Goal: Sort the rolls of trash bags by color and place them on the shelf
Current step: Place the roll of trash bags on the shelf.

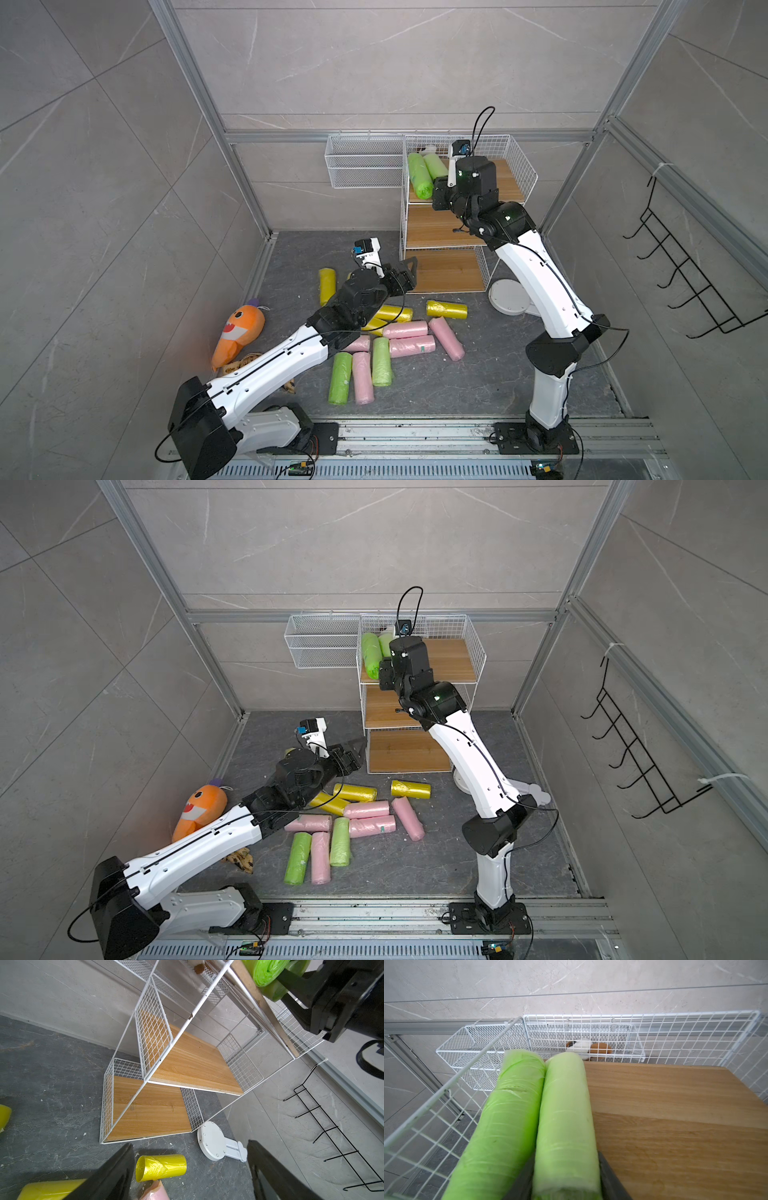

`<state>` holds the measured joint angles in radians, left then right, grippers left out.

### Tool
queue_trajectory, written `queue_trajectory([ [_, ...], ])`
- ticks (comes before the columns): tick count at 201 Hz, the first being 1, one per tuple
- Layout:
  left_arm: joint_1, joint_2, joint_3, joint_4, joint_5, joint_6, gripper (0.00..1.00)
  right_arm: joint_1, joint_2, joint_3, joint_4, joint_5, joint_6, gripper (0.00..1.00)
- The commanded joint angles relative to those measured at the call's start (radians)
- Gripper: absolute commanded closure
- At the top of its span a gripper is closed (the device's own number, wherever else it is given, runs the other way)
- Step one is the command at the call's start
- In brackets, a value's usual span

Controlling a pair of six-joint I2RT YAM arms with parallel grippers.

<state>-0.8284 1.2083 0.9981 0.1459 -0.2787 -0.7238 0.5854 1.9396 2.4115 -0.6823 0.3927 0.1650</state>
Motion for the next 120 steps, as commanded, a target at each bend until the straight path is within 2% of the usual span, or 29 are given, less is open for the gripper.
queue_trajectory([
  [1, 0.003, -0.034, -0.007, 0.018, 0.004, 0.000, 0.13, 0.015, 0.016, 0.040, -0.020, -0.005, 0.013, 0.55],
  [41, 0.003, -0.057, -0.030, 0.018, -0.014, 0.002, 0.12, 0.014, -0.025, 0.021, -0.030, 0.012, -0.013, 0.41],
  [120, 0.003, -0.046, -0.044, 0.023, -0.014, 0.004, 0.12, 0.014, -0.203, -0.187, 0.024, -0.083, -0.004, 0.31],
])
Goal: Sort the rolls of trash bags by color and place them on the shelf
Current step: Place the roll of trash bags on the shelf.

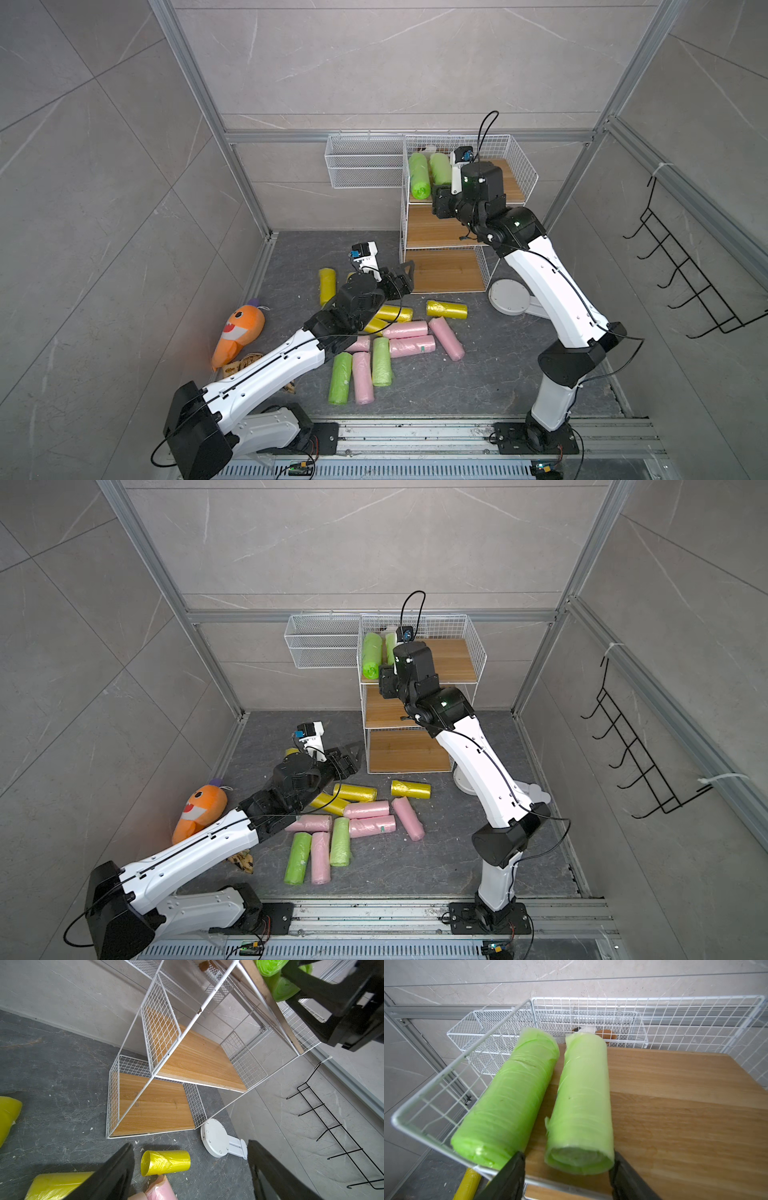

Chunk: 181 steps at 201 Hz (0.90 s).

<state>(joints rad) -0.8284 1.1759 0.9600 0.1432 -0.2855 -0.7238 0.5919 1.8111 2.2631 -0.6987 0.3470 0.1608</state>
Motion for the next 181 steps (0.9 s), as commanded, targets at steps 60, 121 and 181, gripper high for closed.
queue_trajectory([
  [60, 0.003, 0.000, -0.035, -0.035, -0.006, 0.019, 0.12, 0.002, -0.167, -0.105, -0.019, -0.086, -0.029, 0.27],
  [121, 0.003, 0.032, -0.078, -0.148, 0.039, 0.058, 0.12, -0.019, -0.345, -0.296, -0.093, -0.179, -0.065, 0.27],
  [181, -0.006, 0.022, -0.185, -0.356, 0.046, 0.061, 0.16, 0.005, -0.614, -0.749, -0.106, -0.325, -0.037, 0.26],
])
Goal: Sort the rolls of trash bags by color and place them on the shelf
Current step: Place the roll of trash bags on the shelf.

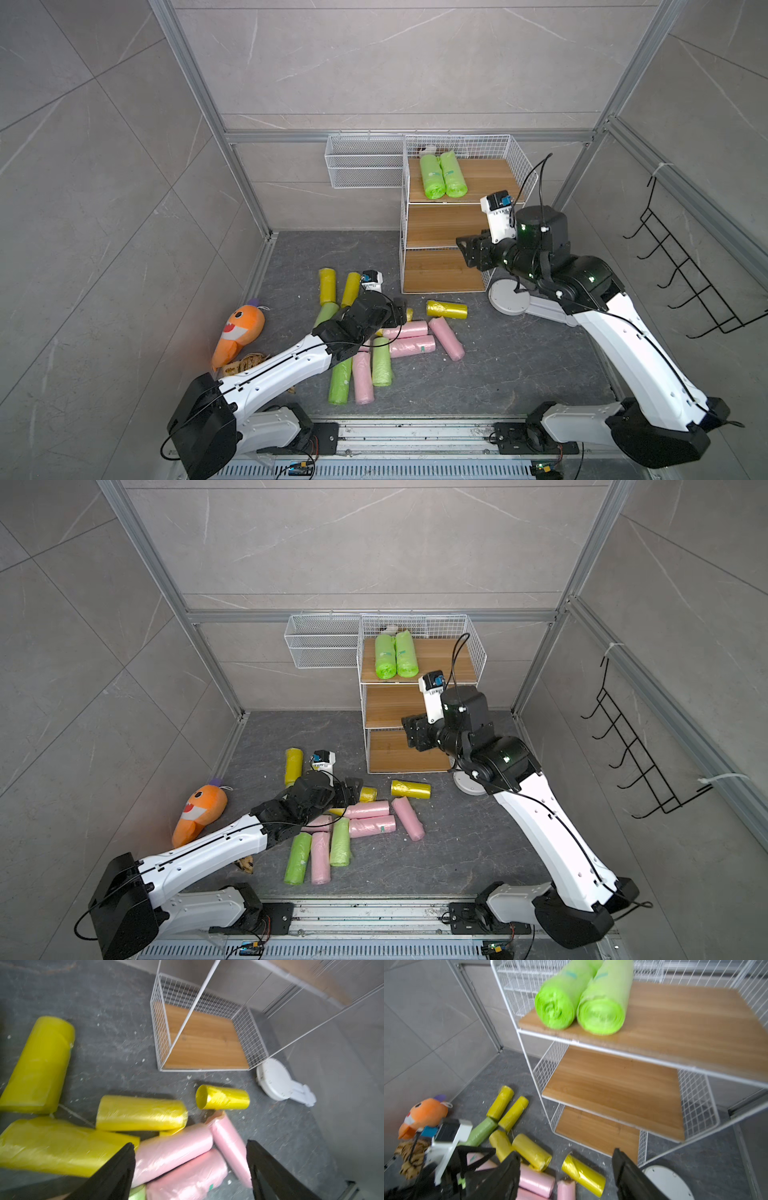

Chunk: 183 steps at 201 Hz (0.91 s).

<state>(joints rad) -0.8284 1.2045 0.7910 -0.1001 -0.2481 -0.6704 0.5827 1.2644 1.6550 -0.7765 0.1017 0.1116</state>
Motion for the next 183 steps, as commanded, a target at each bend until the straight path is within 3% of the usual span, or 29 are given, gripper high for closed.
queue_trajectory([
  [1, -0.009, -0.008, -0.018, -0.117, 0.007, 0.003, 0.16, 0.015, -0.072, -0.148, -0.028, -0.081, 0.013, 0.26],
  [58, -0.160, 0.031, -0.081, -0.264, -0.108, -0.229, 0.31, 0.020, -0.181, -0.442, 0.050, -0.097, 0.071, 0.25],
  [100, -0.163, 0.090, -0.060, -0.303, -0.173, -0.246, 0.44, 0.020, -0.156, -0.469, 0.092, -0.119, 0.076, 0.25],
  [183, -0.145, 0.179, -0.069, -0.207, -0.187, -0.203, 0.50, 0.020, -0.166, -0.516, 0.121, -0.132, 0.108, 0.24],
])
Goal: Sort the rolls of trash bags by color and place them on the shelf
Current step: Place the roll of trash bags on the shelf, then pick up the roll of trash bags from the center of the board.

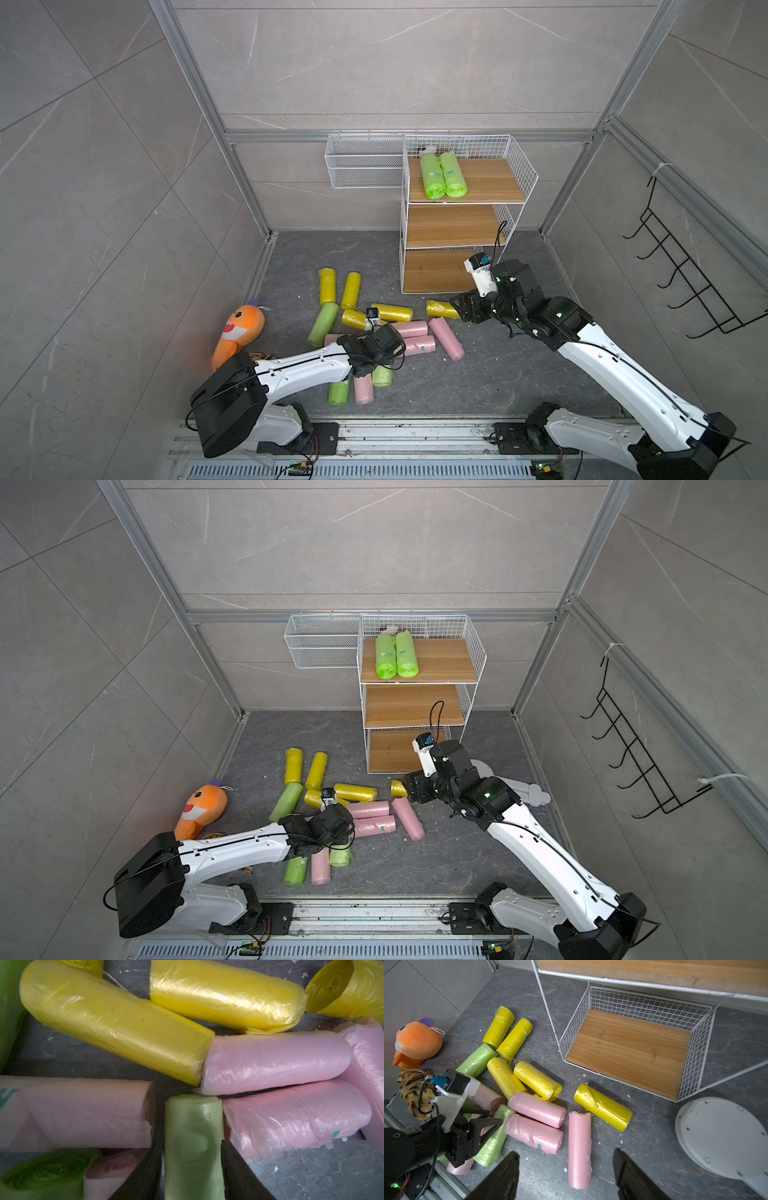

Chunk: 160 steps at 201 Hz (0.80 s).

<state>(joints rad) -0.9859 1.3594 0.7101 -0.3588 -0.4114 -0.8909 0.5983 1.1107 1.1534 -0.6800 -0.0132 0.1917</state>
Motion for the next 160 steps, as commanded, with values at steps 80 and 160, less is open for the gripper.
queue_trajectory([
  [80, 0.023, 0.127, 0.018, 0.128, 0.015, 0.032, 0.34, 0.004, -0.022, -0.050, 0.034, -0.034, 0.052, 0.24],
  [160, 0.027, 0.097, -0.016, 0.168, -0.023, -0.009, 0.59, 0.004, -0.033, -0.085, 0.042, -0.051, 0.062, 0.24],
])
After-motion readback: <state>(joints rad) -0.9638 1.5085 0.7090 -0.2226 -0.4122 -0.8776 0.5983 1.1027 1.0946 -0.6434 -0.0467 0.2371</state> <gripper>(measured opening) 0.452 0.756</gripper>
